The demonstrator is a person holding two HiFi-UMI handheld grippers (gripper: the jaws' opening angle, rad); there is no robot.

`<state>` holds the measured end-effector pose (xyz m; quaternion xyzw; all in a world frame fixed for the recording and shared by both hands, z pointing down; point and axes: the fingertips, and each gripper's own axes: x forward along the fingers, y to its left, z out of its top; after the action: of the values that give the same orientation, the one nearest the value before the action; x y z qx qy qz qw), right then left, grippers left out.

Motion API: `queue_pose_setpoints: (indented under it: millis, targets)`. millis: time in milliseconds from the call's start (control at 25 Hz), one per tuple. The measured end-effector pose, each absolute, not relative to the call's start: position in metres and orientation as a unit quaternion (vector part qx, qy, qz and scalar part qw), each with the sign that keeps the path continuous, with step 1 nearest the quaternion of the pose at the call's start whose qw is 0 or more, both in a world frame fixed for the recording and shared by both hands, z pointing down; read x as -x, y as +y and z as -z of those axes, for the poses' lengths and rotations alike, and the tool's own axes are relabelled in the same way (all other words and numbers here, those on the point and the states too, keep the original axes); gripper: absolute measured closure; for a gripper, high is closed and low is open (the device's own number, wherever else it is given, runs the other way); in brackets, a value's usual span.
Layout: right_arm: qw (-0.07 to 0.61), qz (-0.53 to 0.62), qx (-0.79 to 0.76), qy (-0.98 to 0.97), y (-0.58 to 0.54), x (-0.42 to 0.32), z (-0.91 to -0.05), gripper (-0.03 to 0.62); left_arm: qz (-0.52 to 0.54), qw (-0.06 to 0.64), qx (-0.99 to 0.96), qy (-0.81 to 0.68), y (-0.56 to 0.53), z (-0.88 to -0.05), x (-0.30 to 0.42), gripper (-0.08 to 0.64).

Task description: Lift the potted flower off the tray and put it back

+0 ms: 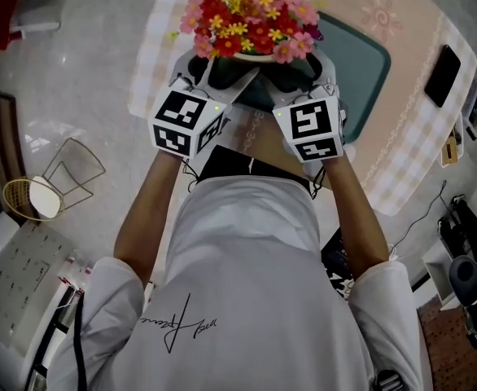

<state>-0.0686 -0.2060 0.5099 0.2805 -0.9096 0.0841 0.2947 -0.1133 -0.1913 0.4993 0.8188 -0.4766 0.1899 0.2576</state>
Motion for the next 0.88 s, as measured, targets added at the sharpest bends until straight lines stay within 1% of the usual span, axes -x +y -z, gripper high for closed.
queue_pose_setpoints:
  millis: [520,720,880]
  targets:
    - [0.285,-0.094,-0.287,-0.910,-0.195,0.064,-0.494,0.235,-0.192,0.253,-0.825,-0.467,-0.182,-0.484,0.110,0.236]
    - [0.284,-0.088,-0.284,-0.912,-0.176,0.070,-0.479,0.235,-0.187,0.251,-0.825,-0.470,-0.162,-0.469,0.116,0.238]
    - [0.285,-0.094,-0.285,-0.910,-0.179,0.059,-0.482,0.235,-0.186,0.254,-0.827,-0.465,-0.166,-0.473,0.106,0.239]
